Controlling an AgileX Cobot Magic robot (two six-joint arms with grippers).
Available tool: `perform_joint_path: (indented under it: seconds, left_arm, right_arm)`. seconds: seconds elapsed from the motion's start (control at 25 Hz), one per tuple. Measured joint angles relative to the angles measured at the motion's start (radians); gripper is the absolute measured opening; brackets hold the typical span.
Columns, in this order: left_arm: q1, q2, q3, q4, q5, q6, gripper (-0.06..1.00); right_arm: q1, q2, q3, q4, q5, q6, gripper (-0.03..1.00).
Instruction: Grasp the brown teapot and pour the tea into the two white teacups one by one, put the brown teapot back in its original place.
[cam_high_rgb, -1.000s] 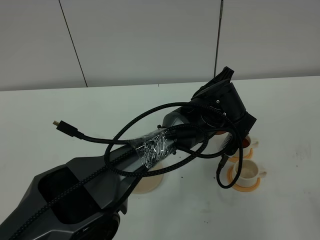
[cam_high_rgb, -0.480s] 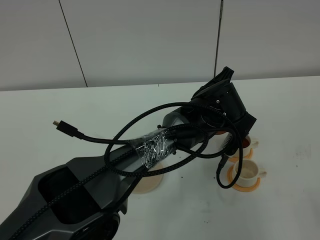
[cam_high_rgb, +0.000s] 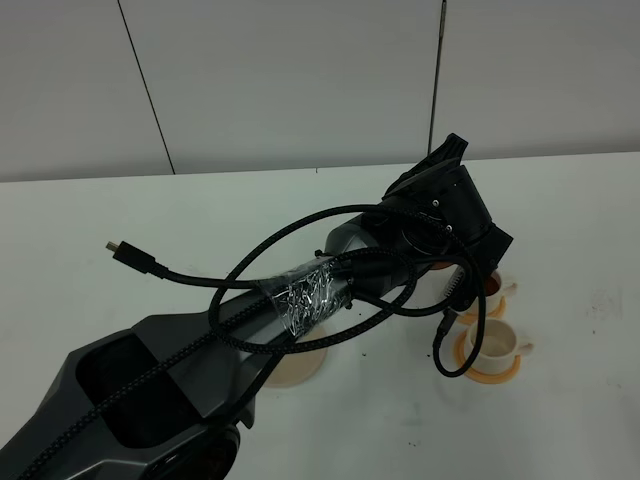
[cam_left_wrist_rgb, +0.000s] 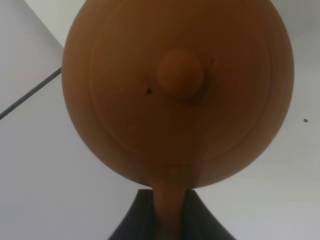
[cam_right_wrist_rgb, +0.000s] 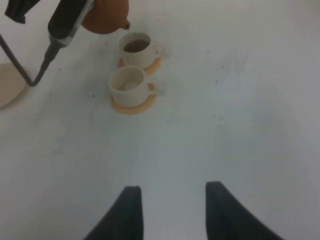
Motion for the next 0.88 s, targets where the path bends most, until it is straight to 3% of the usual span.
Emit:
perform_joint_path:
  seconds: [0.88]
  left_arm:
    - [0.0, 0.0, 0.0, -0.054, 0.044, -0.056, 0.17]
  right_arm:
    - [0.0, 0.0, 0.0, 0.0, 0.0, 0.0, 0.29]
